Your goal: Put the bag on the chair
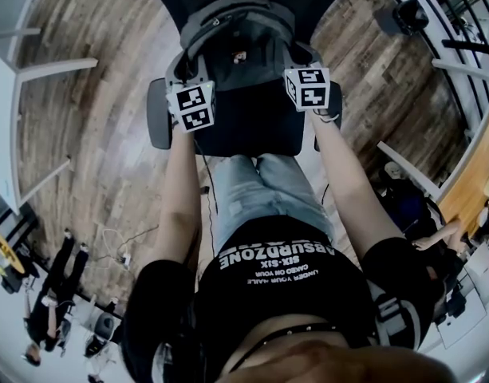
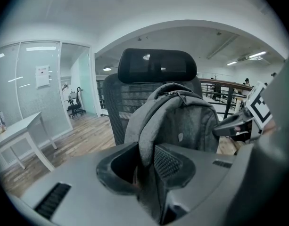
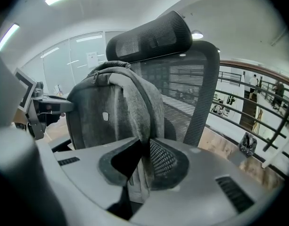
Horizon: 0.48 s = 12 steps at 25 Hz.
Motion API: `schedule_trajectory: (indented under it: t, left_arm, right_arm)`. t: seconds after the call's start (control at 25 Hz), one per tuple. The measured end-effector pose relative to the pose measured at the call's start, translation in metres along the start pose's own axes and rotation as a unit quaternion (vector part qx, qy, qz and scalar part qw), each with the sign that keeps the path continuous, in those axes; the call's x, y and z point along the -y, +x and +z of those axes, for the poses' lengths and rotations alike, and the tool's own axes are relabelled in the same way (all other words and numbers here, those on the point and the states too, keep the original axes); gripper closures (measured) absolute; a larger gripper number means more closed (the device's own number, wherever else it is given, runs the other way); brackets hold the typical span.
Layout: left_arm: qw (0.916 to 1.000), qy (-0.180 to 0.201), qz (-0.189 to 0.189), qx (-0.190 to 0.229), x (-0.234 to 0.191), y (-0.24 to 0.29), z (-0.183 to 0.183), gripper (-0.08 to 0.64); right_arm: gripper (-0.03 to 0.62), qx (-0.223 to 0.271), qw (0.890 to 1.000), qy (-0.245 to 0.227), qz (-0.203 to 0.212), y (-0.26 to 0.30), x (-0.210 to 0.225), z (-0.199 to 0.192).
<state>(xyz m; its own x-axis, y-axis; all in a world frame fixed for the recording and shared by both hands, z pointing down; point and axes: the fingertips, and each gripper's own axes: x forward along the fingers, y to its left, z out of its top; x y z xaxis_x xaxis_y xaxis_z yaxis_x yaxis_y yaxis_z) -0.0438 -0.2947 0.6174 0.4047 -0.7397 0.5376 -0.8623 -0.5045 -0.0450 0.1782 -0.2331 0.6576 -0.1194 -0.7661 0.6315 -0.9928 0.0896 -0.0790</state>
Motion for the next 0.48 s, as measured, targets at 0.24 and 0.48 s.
schedule_trajectory:
  t: [0.24, 0.48]
  left_arm:
    - [0.9995, 0.013, 0.009, -0.028, 0.000, 0.011, 0.004, 0.459]
    - [0.9972, 0.031, 0.026, -0.062, -0.004, 0.028, 0.011, 0.459]
  right_arm:
    - [0.522, -0.006, 1.000, -0.015, -0.016, 0.005, 0.004, 0.003]
    - [0.517, -0.035, 0.999, 0.003, -0.024, 0.016, 0.008, 0.011]
